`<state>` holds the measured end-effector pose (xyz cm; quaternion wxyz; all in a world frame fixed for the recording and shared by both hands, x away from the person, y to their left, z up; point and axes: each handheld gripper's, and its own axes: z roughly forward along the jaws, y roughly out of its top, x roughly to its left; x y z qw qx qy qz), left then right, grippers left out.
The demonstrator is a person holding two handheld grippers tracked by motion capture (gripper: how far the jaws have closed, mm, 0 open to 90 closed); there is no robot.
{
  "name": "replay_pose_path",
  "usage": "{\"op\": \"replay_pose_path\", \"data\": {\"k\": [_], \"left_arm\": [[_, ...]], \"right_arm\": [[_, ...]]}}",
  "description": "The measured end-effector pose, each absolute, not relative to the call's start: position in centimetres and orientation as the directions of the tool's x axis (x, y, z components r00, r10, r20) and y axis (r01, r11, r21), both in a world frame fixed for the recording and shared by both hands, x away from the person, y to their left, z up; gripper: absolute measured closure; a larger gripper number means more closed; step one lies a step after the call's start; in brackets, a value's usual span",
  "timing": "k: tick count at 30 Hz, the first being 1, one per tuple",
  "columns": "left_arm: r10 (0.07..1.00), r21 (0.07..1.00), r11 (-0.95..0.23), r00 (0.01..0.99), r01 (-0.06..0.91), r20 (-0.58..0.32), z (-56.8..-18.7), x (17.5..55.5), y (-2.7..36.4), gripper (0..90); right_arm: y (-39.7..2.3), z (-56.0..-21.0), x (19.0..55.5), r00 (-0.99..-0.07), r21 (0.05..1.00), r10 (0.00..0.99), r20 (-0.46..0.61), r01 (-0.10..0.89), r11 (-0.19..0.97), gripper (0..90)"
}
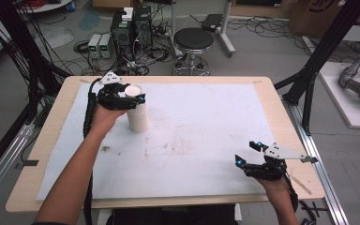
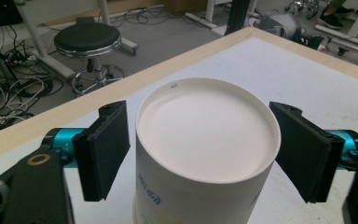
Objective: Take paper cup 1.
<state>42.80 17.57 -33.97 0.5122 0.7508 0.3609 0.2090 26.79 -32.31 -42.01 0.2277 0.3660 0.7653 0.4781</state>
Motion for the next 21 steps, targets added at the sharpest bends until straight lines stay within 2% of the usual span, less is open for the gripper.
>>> {"op": "replay_pose_path", "data": {"k": [5, 21], "left_arm": [[0.746, 0.919, -0.229, 0.665, 0.321, -0.046, -34.17, 42.99, 17.37, 32.4], [0.741, 0.933, -0.208, 0.669, 0.294, -0.045, -33.4, 42.66, 17.74, 33.1]], "right_arm": [[-32.27, -42.0, 26.84, -0.629, 0.899, 0.777, -0.002, 0.34, 0.277, 20.3], [-32.07, -42.01, 26.93, -0.633, 0.898, 0.774, -0.002, 0.34, 0.28, 20.4]]}}
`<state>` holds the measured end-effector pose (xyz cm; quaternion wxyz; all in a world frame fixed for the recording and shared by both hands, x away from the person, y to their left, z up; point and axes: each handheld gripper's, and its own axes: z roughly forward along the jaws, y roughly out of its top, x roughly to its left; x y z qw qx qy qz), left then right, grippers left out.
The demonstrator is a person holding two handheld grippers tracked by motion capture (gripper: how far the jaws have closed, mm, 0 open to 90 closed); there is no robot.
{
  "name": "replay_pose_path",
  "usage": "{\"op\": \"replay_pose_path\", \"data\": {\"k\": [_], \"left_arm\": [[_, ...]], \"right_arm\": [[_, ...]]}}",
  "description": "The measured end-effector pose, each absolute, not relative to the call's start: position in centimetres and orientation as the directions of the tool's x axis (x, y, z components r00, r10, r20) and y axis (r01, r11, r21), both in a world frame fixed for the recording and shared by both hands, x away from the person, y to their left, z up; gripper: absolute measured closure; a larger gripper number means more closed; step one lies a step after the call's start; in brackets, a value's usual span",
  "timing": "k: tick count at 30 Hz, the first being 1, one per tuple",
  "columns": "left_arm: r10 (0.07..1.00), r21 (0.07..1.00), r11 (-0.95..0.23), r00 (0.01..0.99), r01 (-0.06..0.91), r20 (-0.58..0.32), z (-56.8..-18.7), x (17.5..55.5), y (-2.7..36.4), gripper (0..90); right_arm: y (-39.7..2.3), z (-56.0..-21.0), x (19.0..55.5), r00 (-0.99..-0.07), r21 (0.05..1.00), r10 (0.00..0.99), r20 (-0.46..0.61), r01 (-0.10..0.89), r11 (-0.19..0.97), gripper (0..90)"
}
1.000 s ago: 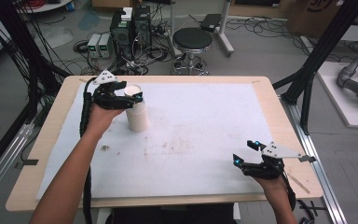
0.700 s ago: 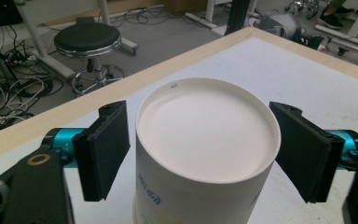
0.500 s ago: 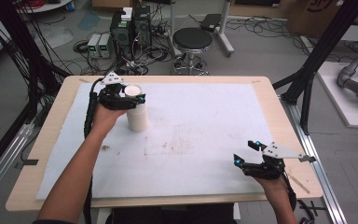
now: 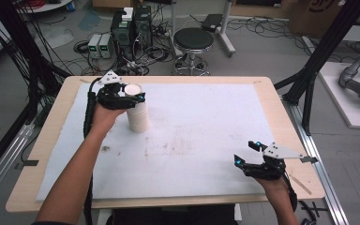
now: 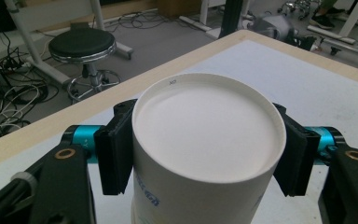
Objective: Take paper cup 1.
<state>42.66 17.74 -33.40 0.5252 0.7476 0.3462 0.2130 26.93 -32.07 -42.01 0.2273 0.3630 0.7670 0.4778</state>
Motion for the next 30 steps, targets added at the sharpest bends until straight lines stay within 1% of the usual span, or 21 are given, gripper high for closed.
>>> {"op": "replay_pose_path", "data": {"k": [5, 9, 10, 15, 16, 17, 22, 25, 28, 30], "left_arm": [[0.741, 0.947, -0.161, 0.668, 0.278, -0.07, -32.3, 42.4, 18.2, 33.7], [0.739, 0.958, -0.134, 0.67, 0.252, -0.073, -31.1, 42.0, 18.5, 34.0], [0.74, 0.969, -0.105, 0.668, 0.226, -0.076, -30.4, 41.7, 18.8, 34.2], [0.734, 0.979, -0.066, 0.674, 0.194, -0.084, -28.8, 41.0, 19.5, 34.5], [0.728, 0.984, -0.041, 0.68, 0.171, -0.088, -28.0, 40.6, 20.1, 34.6], [0.728, 0.984, -0.041, 0.68, 0.171, -0.088, -28.0, 40.6, 20.1, 34.7], [0.727, 0.992, 0.034, 0.678, 0.123, -0.109, -26.6, 39.3, 21.6, 35.0], [0.728, 0.994, 0.036, 0.678, 0.107, -0.1, -26.4, 38.2, 22.4, 35.1], [0.731, 0.995, 0.013, 0.678, 0.101, -0.078, -27.0, 37.1, 23.0, 35.1], [0.733, 0.995, 0.015, 0.675, 0.103, -0.081, -27.7, 36.4, 23.5, 35.2]], "right_arm": [[-32.0, -42.0, 27.0, -0.635, 0.897, 0.772, 0.001, 0.342, 0.28, 20.4], [-31.9, -42.0, 26.9, -0.636, 0.897, 0.772, 0.002, 0.342, 0.279, 20.3], [-32.0, -42.0, 26.9, -0.635, 0.898, 0.773, 0.002, 0.342, 0.279, 20.3], [-32.0, -42.0, 26.9, -0.635, 0.897, 0.773, 0.002, 0.342, 0.279, 20.3], [-32.0, -42.0, 26.8, -0.634, 0.897, 0.773, 0.004, 0.343, 0.278, 20.3], [-32.0, -42.0, 26.8, -0.634, 0.897, 0.773, 0.004, 0.343, 0.278, 20.3], [-32.0, -41.9, 26.8, -0.635, 0.899, 0.772, 0.001, 0.339, 0.278, 20.4], [-31.9, -41.9, 26.8, -0.637, 0.898, 0.771, 0.002, 0.341, 0.28, 20.3], [-31.8, -42.0, 26.9, -0.642, 0.897, 0.767, -0.001, 0.339, 0.285, 20.4], [-31.8, -42.0, 26.9, -0.642, 0.897, 0.767, -0.003, 0.337, 0.285, 20.4]]}}
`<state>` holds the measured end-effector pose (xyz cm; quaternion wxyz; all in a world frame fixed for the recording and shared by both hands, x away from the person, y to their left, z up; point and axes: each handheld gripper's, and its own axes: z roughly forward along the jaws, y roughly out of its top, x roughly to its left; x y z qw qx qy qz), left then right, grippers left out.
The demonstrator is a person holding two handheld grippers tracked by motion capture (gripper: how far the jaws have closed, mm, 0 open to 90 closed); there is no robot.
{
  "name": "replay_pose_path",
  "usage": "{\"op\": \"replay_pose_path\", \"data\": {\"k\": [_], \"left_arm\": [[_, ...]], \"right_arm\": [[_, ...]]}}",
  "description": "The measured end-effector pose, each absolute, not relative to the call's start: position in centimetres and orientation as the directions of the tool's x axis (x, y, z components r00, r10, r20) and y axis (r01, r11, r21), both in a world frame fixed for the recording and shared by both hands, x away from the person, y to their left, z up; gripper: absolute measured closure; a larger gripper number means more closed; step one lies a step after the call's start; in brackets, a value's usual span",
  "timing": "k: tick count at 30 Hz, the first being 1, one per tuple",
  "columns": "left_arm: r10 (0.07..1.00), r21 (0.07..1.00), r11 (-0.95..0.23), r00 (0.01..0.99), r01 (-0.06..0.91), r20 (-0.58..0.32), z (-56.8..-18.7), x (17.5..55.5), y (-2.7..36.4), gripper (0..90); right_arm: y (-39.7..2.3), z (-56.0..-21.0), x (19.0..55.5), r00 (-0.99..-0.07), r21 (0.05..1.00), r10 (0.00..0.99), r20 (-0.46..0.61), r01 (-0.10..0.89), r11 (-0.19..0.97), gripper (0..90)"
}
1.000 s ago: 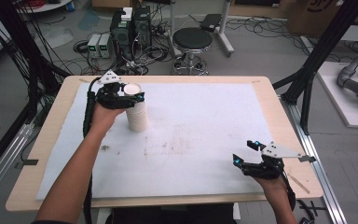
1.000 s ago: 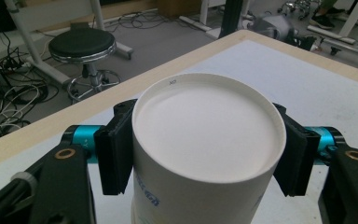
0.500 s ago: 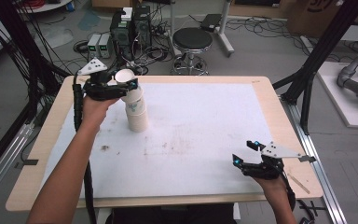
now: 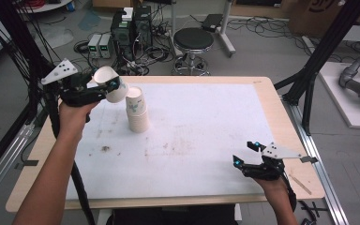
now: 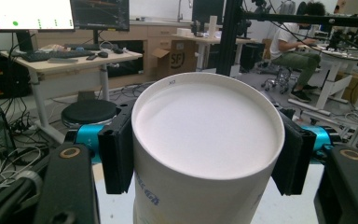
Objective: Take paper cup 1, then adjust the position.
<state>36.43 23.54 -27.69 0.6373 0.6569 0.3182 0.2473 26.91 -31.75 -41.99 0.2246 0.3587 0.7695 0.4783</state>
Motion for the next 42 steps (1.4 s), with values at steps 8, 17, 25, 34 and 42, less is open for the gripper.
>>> {"op": "replay_pose_path", "data": {"k": [8, 17, 25, 34, 42], "left_arm": [[0.736, 0.993, -0.001, 0.672, 0.117, -0.079, -30.8, 33.8, 24.5, 35.2], [0.721, 0.988, -0.039, 0.689, 0.152, -0.077, -33.4, 32.5, 24.0, 35.0], [0.687, 0.981, -0.047, 0.719, 0.188, -0.105, -35.1, 31.9, 23.2, 34.6], [0.636, 0.978, -0.054, 0.762, 0.2, -0.12, -35.8, 31.8, 21.6, 34.3], [0.601, 0.976, -0.076, 0.79, 0.204, -0.118, -36.4, 31.7, 20.4, 34.3]], "right_arm": [[-31.4, -42.0, 26.9, -0.646, 0.894, 0.764, 0.0, 0.342, 0.289, 20.4], [-30.9, -42.0, 27.2, -0.657, 0.892, 0.754, -0.001, 0.341, 0.298, 20.4], [-29.9, -42.1, 27.6, -0.686, 0.883, 0.728, 0.008, 0.347, 0.317, 20.3], [-28.9, -41.7, 27.8, -0.719, 0.885, 0.695, 0.012, 0.331, 0.328, 20.3], [-27.9, -41.2, 27.9, -0.749, 0.885, 0.662, 0.022, 0.323, 0.336, 20.3]]}}
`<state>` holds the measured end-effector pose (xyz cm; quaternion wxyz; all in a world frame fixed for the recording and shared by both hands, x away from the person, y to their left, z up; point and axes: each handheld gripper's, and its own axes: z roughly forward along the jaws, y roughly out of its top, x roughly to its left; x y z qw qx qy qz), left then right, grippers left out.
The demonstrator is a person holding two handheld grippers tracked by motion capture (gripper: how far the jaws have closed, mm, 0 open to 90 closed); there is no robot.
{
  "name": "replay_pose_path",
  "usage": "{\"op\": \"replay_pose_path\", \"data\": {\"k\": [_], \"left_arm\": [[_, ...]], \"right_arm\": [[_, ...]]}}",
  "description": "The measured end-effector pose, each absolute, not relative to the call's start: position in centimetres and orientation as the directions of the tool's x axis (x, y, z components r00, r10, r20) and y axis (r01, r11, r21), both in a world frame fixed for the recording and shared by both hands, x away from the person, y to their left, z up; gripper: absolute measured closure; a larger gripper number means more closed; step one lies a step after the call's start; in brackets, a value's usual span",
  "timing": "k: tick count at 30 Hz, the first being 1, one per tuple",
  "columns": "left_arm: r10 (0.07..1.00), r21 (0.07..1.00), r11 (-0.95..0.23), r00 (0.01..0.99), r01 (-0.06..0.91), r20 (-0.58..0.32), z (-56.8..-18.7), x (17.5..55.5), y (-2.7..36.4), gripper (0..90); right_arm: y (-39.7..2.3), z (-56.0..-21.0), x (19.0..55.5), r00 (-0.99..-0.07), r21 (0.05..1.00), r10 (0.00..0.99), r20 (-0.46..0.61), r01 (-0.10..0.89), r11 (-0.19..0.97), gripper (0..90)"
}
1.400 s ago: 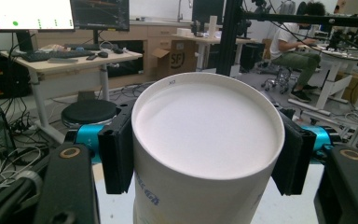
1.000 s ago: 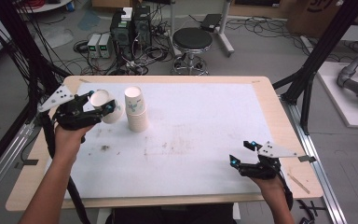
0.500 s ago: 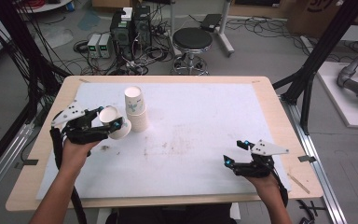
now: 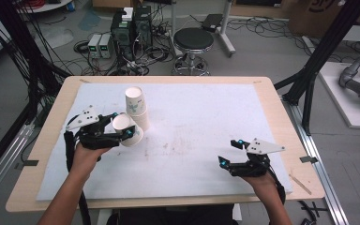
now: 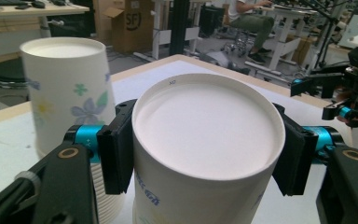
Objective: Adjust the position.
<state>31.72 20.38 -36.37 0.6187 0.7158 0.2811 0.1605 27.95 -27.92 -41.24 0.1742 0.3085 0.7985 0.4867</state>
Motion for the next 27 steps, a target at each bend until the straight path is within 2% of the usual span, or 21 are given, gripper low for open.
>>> {"op": "replay_pose_path", "data": {"k": [27], "left_arm": [[0.441, 0.966, -0.136, 0.887, 0.222, -0.142, -37.5, 31.5, 14.4, 33.9]], "right_arm": [[-21.0, -39.4, 30.1, -0.884, 0.892, 0.468, 0.004, 0.214, 0.398, 20.3]]}}
